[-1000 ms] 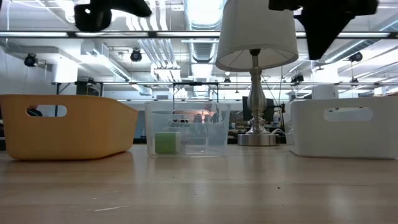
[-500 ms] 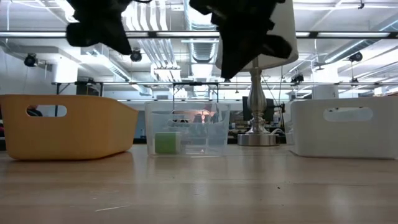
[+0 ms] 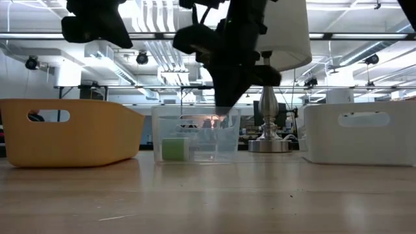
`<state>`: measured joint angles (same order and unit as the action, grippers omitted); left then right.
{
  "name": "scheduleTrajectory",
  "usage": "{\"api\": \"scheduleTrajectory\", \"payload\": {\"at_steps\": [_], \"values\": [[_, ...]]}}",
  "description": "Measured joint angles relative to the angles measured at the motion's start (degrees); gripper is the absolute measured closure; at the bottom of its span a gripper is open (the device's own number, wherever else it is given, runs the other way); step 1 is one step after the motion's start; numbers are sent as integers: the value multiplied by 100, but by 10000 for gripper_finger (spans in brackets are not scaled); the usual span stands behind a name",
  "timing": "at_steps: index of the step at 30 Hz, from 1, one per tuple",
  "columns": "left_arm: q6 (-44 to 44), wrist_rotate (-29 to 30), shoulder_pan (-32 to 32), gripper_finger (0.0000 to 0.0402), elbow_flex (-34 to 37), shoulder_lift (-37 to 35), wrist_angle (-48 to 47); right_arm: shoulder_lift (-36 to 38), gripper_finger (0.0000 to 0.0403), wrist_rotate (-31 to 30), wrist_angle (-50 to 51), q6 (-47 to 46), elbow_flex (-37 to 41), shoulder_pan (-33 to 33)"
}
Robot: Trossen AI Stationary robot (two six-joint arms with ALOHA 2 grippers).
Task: Pick and place items into bin
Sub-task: Adjust the bins
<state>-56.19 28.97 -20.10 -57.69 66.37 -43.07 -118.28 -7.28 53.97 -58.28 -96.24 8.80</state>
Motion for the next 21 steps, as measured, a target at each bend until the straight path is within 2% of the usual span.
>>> {"api": "scheduleTrajectory", "payload": {"at_steps": [5, 10, 14, 21], "values": [[156, 1, -27, 402, 0, 0, 40, -149, 394, -8, 891, -291, -276, 93], [270, 0, -42, 402, 0, 0, 43, -133, 394, 136, 1211, -751, -452, 342], [433, -1, -55, 402, 0, 0, 52, -124, 394, 305, 1340, -1209, -616, 626], [553, 2, -89, 402, 0, 0, 52, -120, 394, 242, 1318, -2128, -685, 1104]]}}
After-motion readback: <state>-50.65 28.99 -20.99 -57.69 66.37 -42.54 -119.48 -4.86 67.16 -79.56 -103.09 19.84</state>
